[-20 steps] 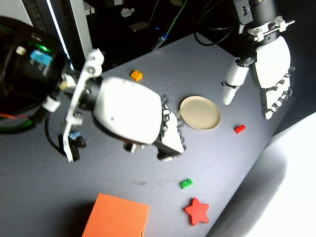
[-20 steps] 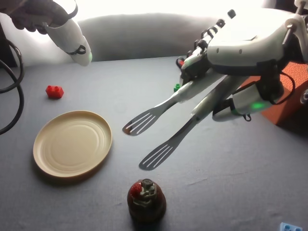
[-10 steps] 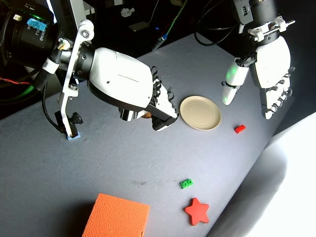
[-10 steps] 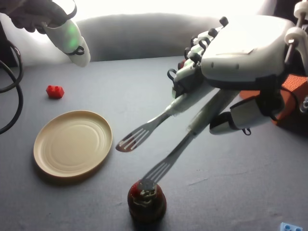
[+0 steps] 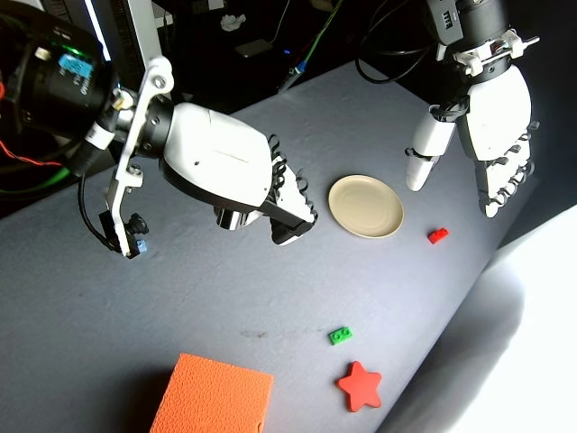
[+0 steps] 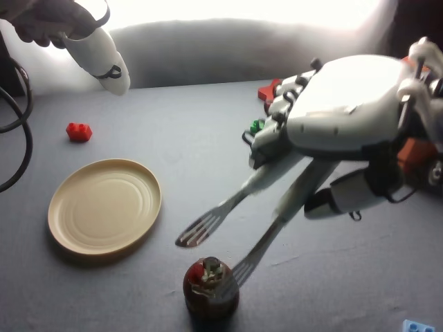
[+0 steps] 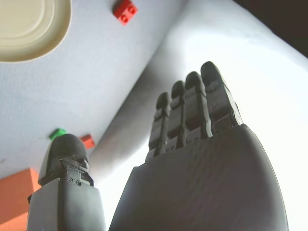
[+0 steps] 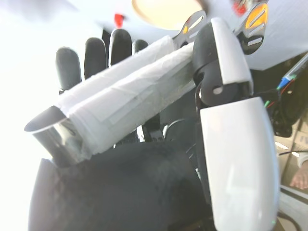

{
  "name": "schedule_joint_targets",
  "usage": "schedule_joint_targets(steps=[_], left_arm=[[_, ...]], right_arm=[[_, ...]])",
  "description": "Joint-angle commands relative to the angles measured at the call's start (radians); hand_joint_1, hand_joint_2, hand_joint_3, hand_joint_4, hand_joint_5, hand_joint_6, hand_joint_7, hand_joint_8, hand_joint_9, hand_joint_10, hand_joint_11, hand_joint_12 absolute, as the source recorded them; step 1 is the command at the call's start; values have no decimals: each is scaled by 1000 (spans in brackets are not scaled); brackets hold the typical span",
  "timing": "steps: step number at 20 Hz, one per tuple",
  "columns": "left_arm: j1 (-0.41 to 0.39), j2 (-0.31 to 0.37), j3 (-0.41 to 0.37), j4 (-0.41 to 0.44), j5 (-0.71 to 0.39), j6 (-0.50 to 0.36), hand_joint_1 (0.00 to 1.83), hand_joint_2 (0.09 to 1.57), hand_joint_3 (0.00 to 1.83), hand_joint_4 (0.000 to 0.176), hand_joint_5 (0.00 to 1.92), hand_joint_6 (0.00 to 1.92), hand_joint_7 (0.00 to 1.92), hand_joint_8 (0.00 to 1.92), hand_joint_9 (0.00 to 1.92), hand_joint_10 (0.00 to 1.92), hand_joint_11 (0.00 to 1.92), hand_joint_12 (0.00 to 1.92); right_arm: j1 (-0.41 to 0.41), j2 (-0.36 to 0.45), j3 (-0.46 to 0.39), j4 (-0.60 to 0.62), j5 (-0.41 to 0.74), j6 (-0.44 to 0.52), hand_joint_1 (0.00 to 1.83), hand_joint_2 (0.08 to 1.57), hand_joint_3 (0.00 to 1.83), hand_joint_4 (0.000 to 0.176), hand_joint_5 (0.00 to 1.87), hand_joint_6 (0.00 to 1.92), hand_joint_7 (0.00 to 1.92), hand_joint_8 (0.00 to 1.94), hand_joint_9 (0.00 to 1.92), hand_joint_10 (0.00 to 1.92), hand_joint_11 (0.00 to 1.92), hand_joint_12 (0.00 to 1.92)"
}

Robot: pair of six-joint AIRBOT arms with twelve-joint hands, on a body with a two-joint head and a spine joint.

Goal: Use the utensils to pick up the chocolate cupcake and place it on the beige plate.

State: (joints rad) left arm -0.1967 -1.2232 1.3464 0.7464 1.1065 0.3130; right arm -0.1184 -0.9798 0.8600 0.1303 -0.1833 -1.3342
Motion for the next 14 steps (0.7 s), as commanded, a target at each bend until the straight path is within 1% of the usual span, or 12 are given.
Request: schedule_joint_targets(steps=[1, 3, 5, 7, 10, 11, 12, 14], left_arm=[[-13, 7, 4, 68, -29, 4, 280, 1104, 0, 0, 83, 1, 88, 1, 99, 1, 0, 272], [-13, 7, 4, 68, -29, 4, 288, 1100, 0, 0, 92, 3, 95, 3, 107, 4, 0, 289], [-13, 7, 4, 68, -29, 5, 303, 1107, 1, 0, 85, 1, 74, 1, 88, 2, 0, 240], [-13, 7, 4, 68, -29, 6, 290, 1101, 0, 0, 93, 2, 94, 4, 109, 5, 0, 284], [-13, 7, 4, 68, -29, 6, 293, 1098, 0, 0, 88, 3, 99, 2, 110, 1, 0, 311], [-13, 7, 4, 68, -28, 6, 318, 1092, 0, 0, 98, 6, 105, 4, 114, 3, 0, 315], [-13, 7, 4, 68, -28, 6, 291, 1094, 0, 0, 95, 4, 103, 3, 113, 2, 0, 315], [-13, 7, 4, 68, -28, 6, 295, 1098, 1, 0, 99, 1, 103, 1, 111, 1, 0, 310]], right_arm=[[5, 1, 3, 4, 127, -11, 883, 1183, 0, 0, 590, 462, 491, 918, 334, 1302, 190, 1691], [-14, -11, 11, 4, 147, -16, 883, 1189, 0, 0, 590, 466, 479, 982, 328, 1366, 203, 1731], [-30, -22, 23, 4, 148, -19, 886, 1198, 1, 0, 587, 459, 506, 917, 365, 1289, 209, 1679], [-47, -34, 37, 4, 150, -21, 916, 1183, 0, 0, 604, 458, 535, 869, 381, 1250, 203, 1671], [-62, -45, 46, 4, 161, -32, 895, 1189, 2, 0, 589, 445, 532, 855, 395, 1263, 264, 1655], [-64, -48, 46, 4, 161, -33, 885, 1196, 4, 0, 589, 446, 531, 857, 391, 1266, 262, 1653], [-65, -50, 46, 4, 161, -33, 901, 1189, 0, 0, 599, 448, 538, 862, 393, 1272, 267, 1659], [-71, -54, 46, 4, 163, -38, 890, 1191, 0, 0, 608, 447, 533, 879, 376, 1307, 249, 1681]])
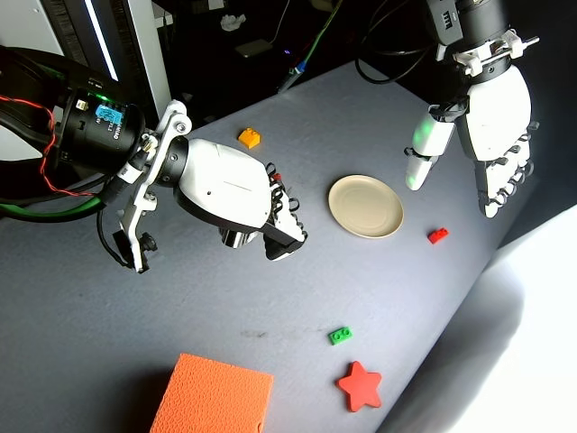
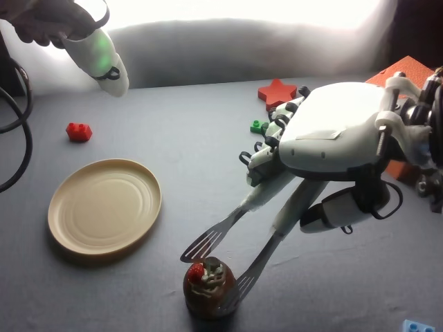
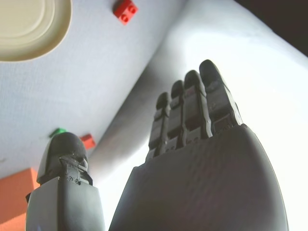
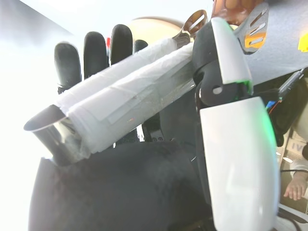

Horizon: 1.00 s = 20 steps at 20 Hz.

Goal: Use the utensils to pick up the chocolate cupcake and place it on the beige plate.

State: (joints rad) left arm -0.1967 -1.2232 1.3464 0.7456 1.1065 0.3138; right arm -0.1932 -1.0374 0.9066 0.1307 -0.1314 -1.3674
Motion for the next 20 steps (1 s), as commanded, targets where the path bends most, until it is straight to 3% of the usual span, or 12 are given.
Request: schedule_joint_targets(steps=[1, 14, 18, 20], left_arm=[[-13, 7, 4, 69, -28, 5, 279, 1102, 3, 0, 92, 0, 97, 0, 109, 0, 0, 305], [-13, 7, 5, 68, -28, 9, 278, 1105, 0, 0, 97, 2, 117, 5, 124, 5, 0, 313], [-13, 7, 5, 68, -28, 6, 271, 1099, 0, 0, 89, 1, 115, 2, 131, 4, 0, 330], [-13, 7, 5, 68, -28, 6, 269, 1102, 0, 0, 99, 4, 108, 0, 127, 2, 0, 335]], right_arm=[[2, 3, 0, 4, 111, -7, 880, 1192, 0, 0, 603, 445, 527, 881, 383, 1285, 251, 1658], [-30, -7, 0, 4, 137, -47, 862, 1202, 1, 0, 567, 453, 467, 959, 329, 1355, 192, 1735], [-29, -9, 0, 4, 137, -48, 874, 1189, 0, 0, 577, 471, 455, 995, 322, 1356, 209, 1695], [-29, -9, 0, 4, 137, -48, 902, 1179, 0, 0, 557, 507, 507, 924, 375, 1282, 231, 1656]])
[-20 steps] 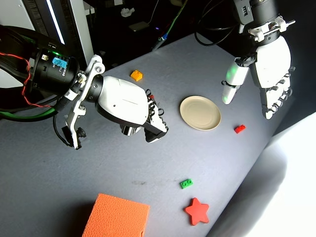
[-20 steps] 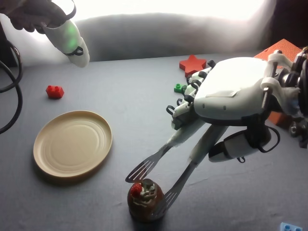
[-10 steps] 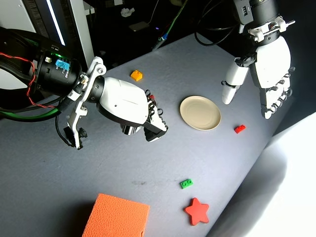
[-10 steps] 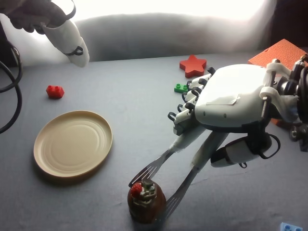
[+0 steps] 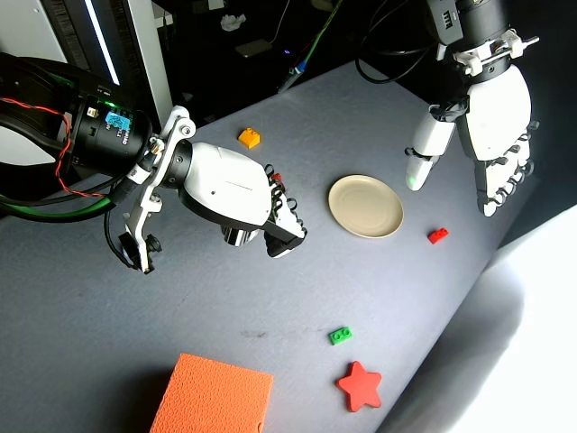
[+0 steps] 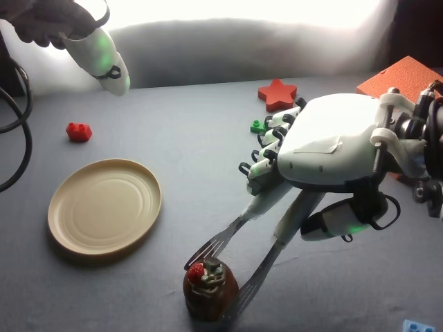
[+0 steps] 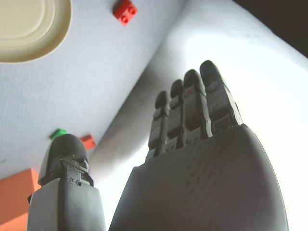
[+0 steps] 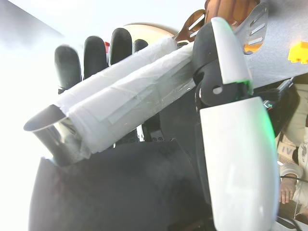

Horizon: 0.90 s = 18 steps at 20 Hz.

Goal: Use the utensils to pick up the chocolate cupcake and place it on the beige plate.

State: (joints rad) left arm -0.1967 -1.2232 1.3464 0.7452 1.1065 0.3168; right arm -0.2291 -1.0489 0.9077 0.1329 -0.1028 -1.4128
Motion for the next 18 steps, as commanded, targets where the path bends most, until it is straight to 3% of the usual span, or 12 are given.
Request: schedule_joint_targets(steps=[1, 13, 14, 15, 16, 18], left_arm=[[-13, 7, 5, 68, -28, 3, 287, 1097, 0, 0, 91, 1, 101, 0, 121, 0, 0, 312], [-13, 7, 5, 68, -28, 2, 270, 1107, 1, 0, 83, 1, 108, 5, 120, 4, 0, 269], [-13, 7, 5, 68, -28, 2, 286, 1101, 0, 0, 104, 4, 128, 6, 138, 6, 0, 323], [-13, 7, 5, 68, -28, 2, 301, 1092, 0, 0, 115, 6, 139, 7, 146, 7, 0, 339], [-13, 7, 5, 68, -28, 2, 281, 1095, 0, 0, 101, 1, 127, 1, 134, 1, 0, 320], [-13, 7, 5, 68, -28, 2, 280, 1091, 0, 0, 100, 1, 119, 1, 126, 1, 0, 336]], right_arm=[[7, 3, -2, 1, 109, -3, 885, 1192, 0, 0, 536, 551, 510, 912, 382, 1283, 247, 1669], [11, 3, -2, 1, 109, -3, 922, 1198, 1, 0, 582, 547, 520, 970, 408, 1351, 289, 1710], [11, 3, -2, 1, 109, -3, 981, 1251, 6, 0, 671, 1237, 537, 1015, 437, 1381, 320, 1721], [11, 3, -2, 1, 109, -3, 981, 1286, 5, 0, 650, 1435, 526, 1033, 424, 1392, 310, 1740], [11, 3, -2, 1, 109, -3, 1093, 1306, 1, 0, 568, 1454, 684, 1455, 454, 1440, 344, 1776], [11, 3, -2, 1, 109, -3, 1127, 1307, 0, 0, 554, 1448, 727, 1557, 499, 1464, 411, 1742]])
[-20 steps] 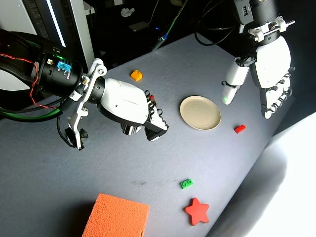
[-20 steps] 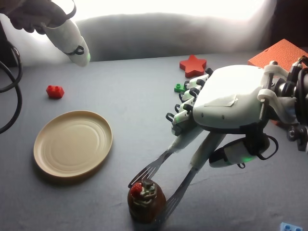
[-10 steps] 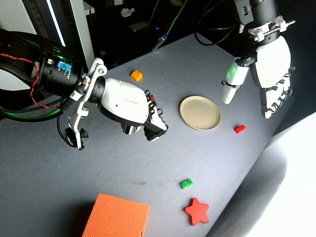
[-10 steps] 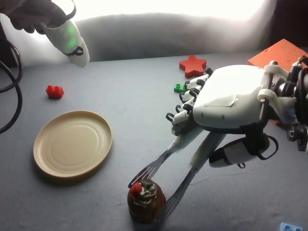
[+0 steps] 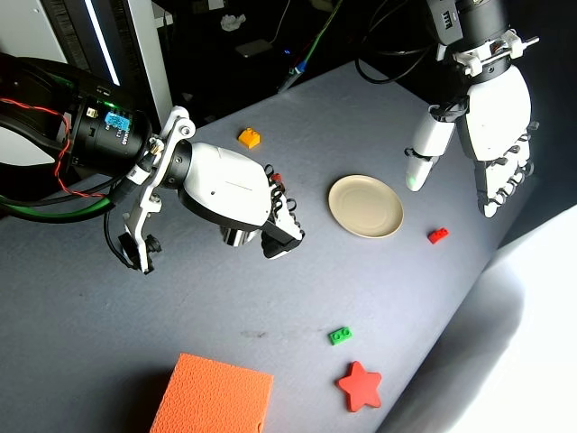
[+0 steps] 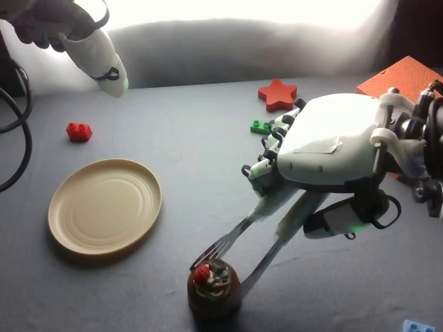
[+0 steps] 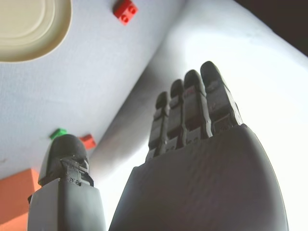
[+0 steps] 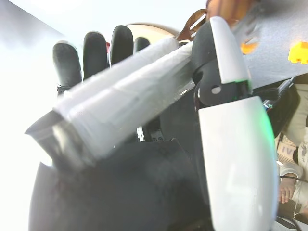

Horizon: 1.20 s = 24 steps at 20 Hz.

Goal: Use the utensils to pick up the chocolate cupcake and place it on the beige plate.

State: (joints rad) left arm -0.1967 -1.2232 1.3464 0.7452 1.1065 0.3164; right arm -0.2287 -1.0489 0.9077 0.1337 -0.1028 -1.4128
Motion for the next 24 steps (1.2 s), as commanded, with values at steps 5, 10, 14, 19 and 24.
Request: schedule_joint_targets(steps=[5, 10, 14, 19, 24], left_arm=[[-13, 7, 5, 68, -28, 2, 269, 1102, 1, 0, 106, 2, 117, 7, 131, 9, 0, 323], [-13, 7, 5, 68, -28, 2, 263, 1103, 1, 0, 104, 2, 125, 4, 135, 4, 0, 337], [-13, 7, 5, 68, -28, 2, 246, 1105, 2, 0, 92, 1, 129, 1, 135, 1, 0, 357], [-13, 6, 5, 67, -28, 2, 247, 1112, 2, 0, 92, 1, 100, 2, 121, 0, 0, 341], [-13, 6, 5, 67, -28, 3, 231, 1121, 1, 0, 88, 1, 105, 1, 112, 1, 0, 309]], right_arm=[[10, 3, -2, 1, 109, -4, 1155, 1279, 0, 0, 746, 1222, 643, 1675, 510, 1600, 480, 1816], [14, 4, -2, 1, 108, 10, 1168, 1246, 0, 0, 768, 1201, 733, 1541, 618, 1466, 550, 1671], [42, 7, 0, 1, 72, 116, 1168, 1255, 2, 0, 746, 1217, 728, 1571, 624, 1477, 578, 1686], [74, 5, 17, 1, 50, 182, 1160, 1250, 1, 0, 737, 1249, 751, 1512, 643, 1424, 561, 1644], [108, -75, 137, 2, 57, 182, 1162, 1264, 0, 0, 703, 1267, 746, 1550, 627, 1475, 562, 1690]])
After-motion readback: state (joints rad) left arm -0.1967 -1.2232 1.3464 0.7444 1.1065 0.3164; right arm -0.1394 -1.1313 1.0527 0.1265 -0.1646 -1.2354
